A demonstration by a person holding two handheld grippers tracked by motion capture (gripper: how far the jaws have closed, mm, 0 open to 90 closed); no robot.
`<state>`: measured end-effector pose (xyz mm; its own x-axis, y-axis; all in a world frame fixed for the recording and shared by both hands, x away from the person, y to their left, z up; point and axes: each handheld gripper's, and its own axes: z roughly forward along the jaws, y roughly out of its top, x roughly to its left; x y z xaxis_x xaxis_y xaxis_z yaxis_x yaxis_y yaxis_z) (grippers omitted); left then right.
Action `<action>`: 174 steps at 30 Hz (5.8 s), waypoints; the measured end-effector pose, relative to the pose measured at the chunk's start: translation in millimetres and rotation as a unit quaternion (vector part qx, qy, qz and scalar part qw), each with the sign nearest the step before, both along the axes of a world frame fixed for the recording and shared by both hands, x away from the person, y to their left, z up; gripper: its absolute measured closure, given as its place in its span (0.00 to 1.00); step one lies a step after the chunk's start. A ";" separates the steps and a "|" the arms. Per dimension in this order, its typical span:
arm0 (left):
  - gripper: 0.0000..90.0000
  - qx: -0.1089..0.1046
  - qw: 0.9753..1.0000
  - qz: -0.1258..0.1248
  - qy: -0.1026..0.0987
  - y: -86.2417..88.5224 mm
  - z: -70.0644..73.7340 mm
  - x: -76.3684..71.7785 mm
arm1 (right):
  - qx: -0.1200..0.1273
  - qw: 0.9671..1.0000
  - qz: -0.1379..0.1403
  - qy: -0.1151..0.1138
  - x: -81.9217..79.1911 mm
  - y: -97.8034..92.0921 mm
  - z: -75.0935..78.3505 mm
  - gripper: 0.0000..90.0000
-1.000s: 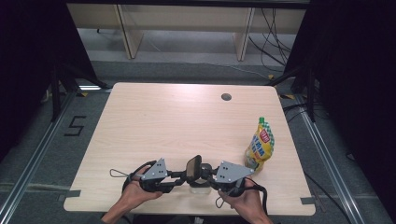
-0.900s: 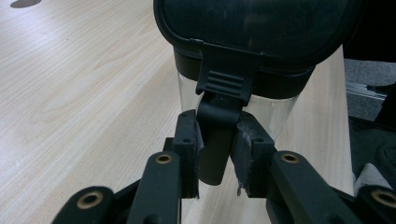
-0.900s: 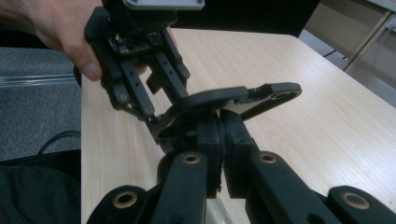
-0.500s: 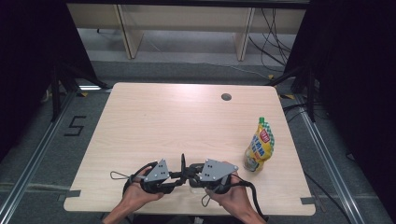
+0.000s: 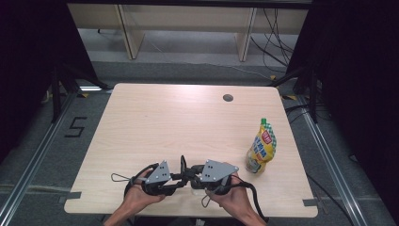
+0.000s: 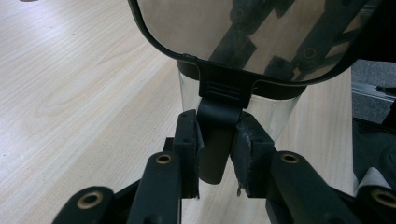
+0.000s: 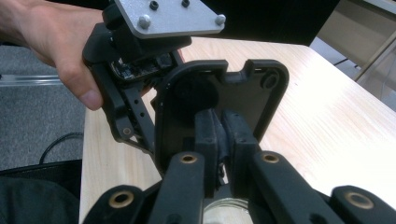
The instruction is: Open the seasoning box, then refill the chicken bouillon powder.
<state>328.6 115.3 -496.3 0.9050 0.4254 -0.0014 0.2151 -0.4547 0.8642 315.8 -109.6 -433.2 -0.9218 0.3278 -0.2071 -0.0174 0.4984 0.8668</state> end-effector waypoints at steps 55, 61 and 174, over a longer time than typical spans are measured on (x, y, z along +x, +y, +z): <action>0.24 -0.004 0.995 0.075 0.060 23.7 -5.7 -28.1 | 0.069 0.945 -0.302 0.106 -36.9 -187.9 -41.6 0.31; 0.24 0.000 0.995 0.079 0.060 24.2 -4.9 -28.6 | 0.071 0.942 -0.310 0.107 -34.1 -190.1 -43.5 0.29; 0.27 -0.029 0.995 0.066 0.072 24.4 -8.1 -27.9 | 0.156 0.929 -0.334 0.012 64.3 -188.5 -67.8 0.27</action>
<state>300.8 139.6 -504.4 0.8295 0.5364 -0.1555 0.3941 -0.3649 0.8436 380.1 -298.0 -500.9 -0.4932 0.8698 0.0125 0.2265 0.1145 0.9672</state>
